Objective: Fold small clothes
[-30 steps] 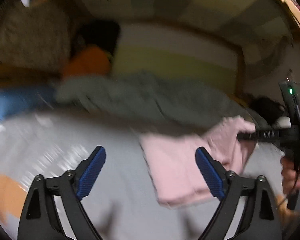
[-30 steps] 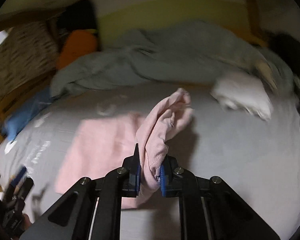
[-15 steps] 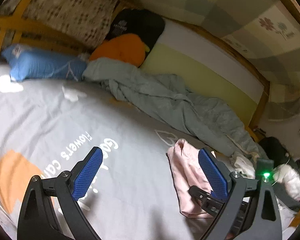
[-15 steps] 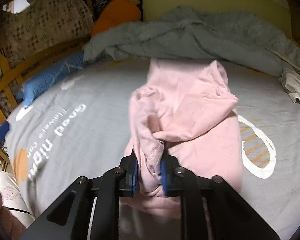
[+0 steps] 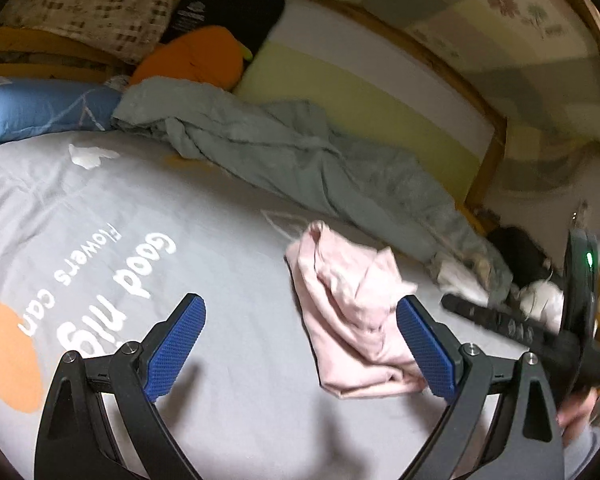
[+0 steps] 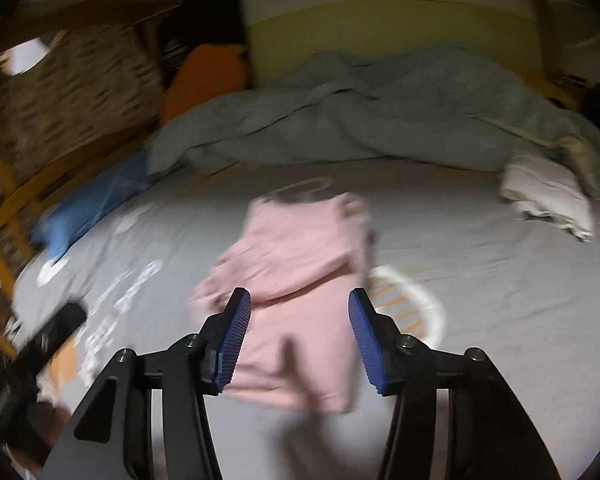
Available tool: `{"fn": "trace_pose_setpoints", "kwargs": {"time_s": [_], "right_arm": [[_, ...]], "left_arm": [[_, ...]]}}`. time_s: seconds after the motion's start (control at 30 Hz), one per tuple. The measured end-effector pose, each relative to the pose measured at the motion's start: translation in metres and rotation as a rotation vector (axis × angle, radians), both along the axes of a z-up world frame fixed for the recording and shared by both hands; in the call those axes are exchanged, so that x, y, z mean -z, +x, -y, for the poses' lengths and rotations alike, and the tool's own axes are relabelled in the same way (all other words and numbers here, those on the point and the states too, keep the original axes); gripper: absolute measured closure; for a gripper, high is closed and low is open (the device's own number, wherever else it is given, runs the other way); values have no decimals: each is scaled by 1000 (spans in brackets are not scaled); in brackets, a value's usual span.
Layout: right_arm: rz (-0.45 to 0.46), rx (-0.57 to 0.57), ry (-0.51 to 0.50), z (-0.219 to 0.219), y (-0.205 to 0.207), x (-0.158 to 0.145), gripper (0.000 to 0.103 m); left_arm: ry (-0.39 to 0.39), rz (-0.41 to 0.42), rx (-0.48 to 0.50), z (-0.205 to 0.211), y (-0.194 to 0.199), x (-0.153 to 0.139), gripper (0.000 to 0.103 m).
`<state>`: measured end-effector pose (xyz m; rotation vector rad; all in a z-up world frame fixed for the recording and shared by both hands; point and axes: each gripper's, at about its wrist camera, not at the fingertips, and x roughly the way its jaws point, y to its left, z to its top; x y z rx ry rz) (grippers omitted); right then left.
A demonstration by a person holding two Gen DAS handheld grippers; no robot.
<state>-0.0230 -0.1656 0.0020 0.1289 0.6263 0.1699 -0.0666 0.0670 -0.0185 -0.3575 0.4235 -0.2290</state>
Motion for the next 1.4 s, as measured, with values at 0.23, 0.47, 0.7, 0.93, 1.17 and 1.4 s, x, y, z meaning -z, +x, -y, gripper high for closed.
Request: {"fn": "trace_pose_setpoints", "kwargs": {"time_s": [0.23, 0.47, 0.7, 0.93, 1.17, 1.4], "right_arm": [[-139, -25, 75, 28, 27, 34, 58], [-201, -83, 117, 33, 29, 65, 57], [-161, -7, 130, 56, 23, 51, 57], [-71, 145, 105, 112, 23, 21, 57], [-123, 166, 134, 127, 31, 29, 57], [-124, 107, 142, 113, 32, 33, 57]], "left_arm": [[111, -33, 41, 34, 6, 12, 8], [273, -43, 158, 72, 46, -39, 11], [503, -272, 446, 141, 115, -43, 33], [745, -332, 421, 193, 141, -11, 92], [613, -209, 241, 148, 155, -42, 100], [571, -387, 146, 102, 188, -27, 97]]}}
